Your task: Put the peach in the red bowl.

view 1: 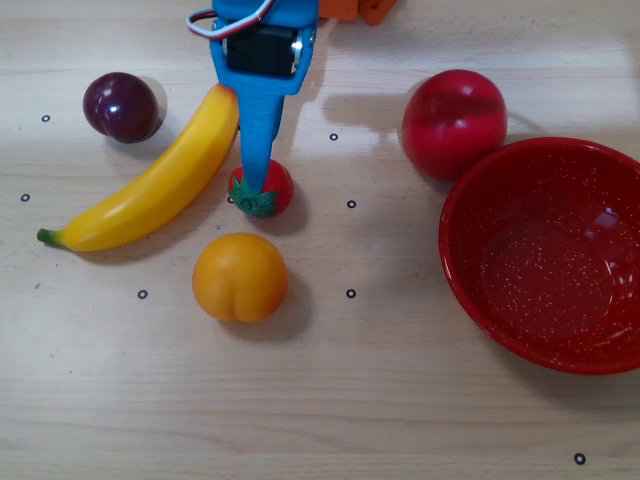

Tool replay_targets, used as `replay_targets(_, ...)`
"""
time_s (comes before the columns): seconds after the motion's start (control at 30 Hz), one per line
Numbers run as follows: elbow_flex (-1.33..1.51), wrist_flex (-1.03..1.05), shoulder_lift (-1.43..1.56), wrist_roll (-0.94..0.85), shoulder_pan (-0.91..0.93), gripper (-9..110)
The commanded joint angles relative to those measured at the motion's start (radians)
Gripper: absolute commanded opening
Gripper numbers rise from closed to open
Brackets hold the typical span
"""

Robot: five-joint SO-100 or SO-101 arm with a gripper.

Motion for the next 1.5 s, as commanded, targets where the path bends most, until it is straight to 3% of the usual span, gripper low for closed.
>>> replay_targets(0.0, -0.15, 0.071, -0.014, 0.025, -0.043, 39)
replay_targets(0.27, -0.377, 0.149, -0.247, 0.018, -0.064, 51)
replay_targets(0.77, -0.578, 0.04, -0.569, 0.038, -0.06, 52)
replay_targets(1.47, -0.66, -0.026, -0.753, 0.051, -0.064, 50)
